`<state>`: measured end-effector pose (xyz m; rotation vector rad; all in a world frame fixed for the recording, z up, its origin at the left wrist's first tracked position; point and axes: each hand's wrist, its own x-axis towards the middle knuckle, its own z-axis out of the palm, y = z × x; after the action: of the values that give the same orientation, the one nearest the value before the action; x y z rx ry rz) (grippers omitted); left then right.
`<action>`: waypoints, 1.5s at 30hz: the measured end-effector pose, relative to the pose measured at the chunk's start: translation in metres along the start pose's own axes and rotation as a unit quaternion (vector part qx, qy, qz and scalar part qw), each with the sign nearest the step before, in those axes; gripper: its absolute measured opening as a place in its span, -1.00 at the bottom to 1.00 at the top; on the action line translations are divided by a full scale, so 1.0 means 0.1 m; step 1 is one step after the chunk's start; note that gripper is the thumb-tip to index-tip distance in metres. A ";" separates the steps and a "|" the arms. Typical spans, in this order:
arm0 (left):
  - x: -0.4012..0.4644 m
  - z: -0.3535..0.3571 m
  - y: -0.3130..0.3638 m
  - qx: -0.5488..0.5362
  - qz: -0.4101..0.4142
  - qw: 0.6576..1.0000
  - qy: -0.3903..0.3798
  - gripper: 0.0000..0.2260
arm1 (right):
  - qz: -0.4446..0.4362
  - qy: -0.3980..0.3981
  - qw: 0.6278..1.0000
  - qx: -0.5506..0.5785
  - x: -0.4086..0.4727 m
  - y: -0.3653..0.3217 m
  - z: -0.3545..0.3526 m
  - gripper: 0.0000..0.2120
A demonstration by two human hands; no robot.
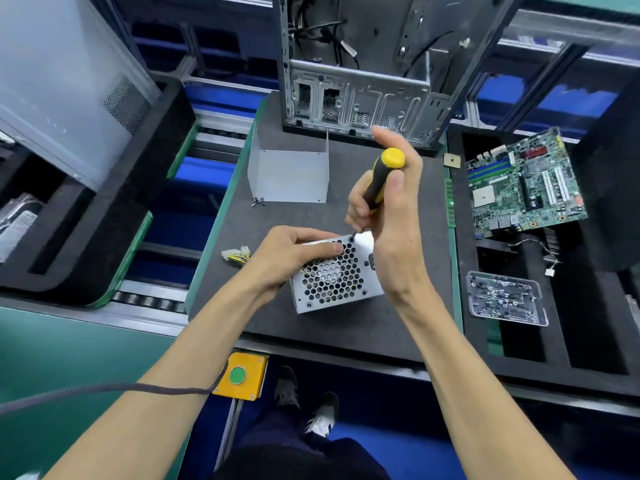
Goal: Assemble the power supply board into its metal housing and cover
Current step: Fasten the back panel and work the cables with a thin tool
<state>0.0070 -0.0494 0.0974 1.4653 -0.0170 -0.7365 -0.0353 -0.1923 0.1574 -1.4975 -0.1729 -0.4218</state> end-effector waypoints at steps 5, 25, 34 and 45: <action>-0.01 0.00 -0.01 0.010 0.016 1.000 -0.005 -0.79 | -0.008 -0.004 1.000 0.010 -0.08 -0.09 0.07 -0.81; -0.03 0.02 0.01 0.002 0.008 1.000 0.001 -0.78 | 0.029 -0.020 0.999 0.001 -0.02 -0.20 -0.02 -0.79; -0.04 0.02 0.02 -0.006 -0.002 1.000 0.005 -0.78 | 0.035 -0.033 0.999 0.015 0.02 -0.17 -0.08 -0.71; -0.03 0.02 0.02 -0.004 -0.008 1.000 0.016 -0.82 | 0.053 -0.013 0.998 0.036 0.05 -0.17 -0.13 -0.70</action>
<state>0.0046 -0.0504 0.1006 1.4720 0.0222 -0.7243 -0.0392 -0.2058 0.1742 -1.4339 -0.1278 -0.3070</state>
